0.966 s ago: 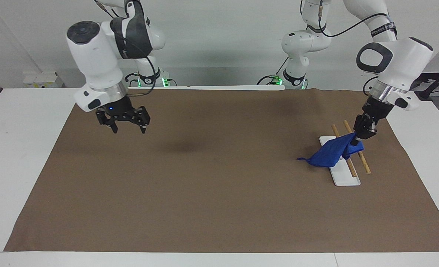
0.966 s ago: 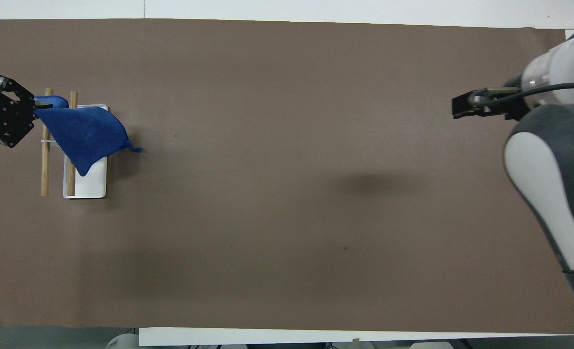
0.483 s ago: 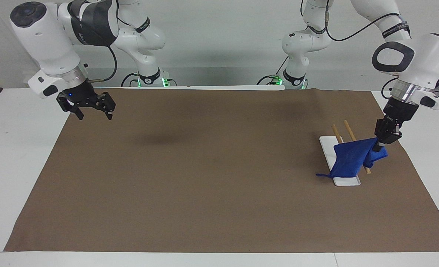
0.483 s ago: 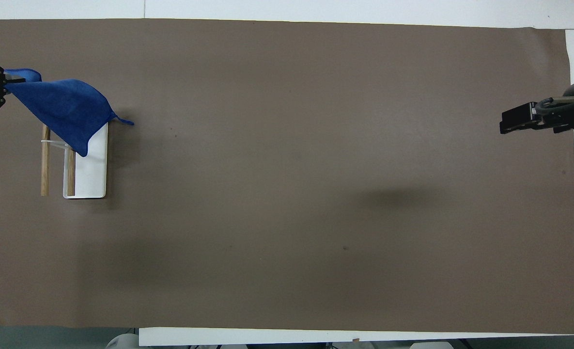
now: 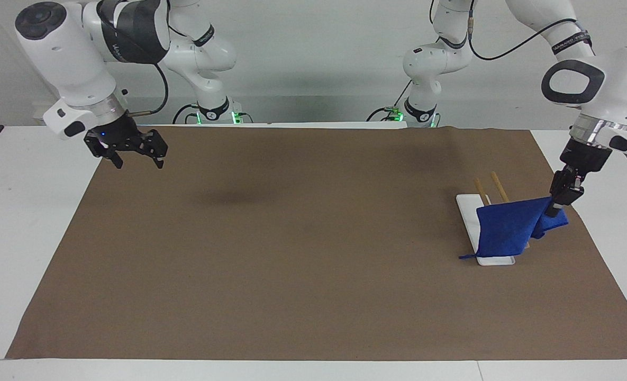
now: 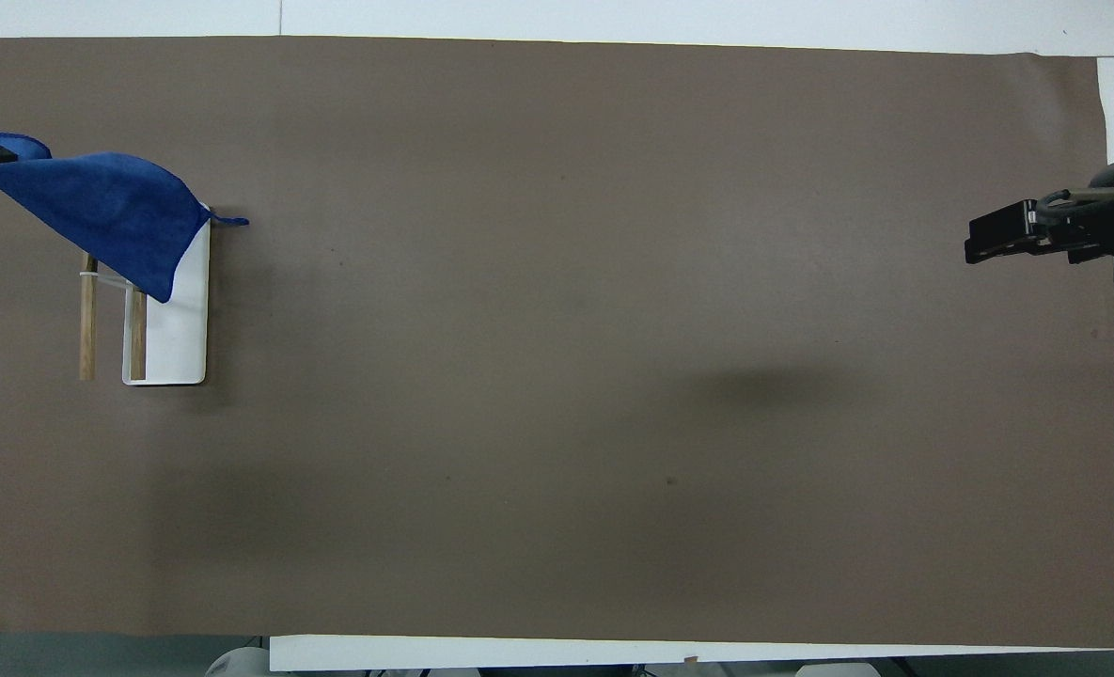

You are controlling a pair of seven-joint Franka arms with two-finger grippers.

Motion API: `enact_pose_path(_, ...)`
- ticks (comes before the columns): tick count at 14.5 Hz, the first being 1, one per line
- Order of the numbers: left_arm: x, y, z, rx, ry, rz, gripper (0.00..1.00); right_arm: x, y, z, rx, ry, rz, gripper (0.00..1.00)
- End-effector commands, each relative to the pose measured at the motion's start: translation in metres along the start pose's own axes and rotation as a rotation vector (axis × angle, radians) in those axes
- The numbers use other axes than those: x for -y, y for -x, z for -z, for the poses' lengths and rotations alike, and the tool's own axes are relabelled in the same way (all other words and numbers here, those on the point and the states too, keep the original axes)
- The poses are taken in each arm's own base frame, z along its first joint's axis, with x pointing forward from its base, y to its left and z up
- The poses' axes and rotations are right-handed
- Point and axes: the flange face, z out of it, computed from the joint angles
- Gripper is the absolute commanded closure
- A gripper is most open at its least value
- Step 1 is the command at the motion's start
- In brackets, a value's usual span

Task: Right arm passes towel to left arm to hang
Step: 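Lower the towel onto the rack and open the left gripper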

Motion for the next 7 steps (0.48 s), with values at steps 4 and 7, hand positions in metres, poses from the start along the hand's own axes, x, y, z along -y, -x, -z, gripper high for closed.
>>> enact_pose_path(4, 0.031, -0.004, -0.005, 0.012, -0.038, -0.046, 0.99, 0.004, -0.001, 0.001, 0.017, -0.018, -0.012, 0.0)
enact_pose_path(7, 0.044, 0.009, -0.011, 0.056, -0.071, -0.04, 0.98, 0.004, -0.001, 0.001, 0.019, -0.018, -0.012, 0.0)
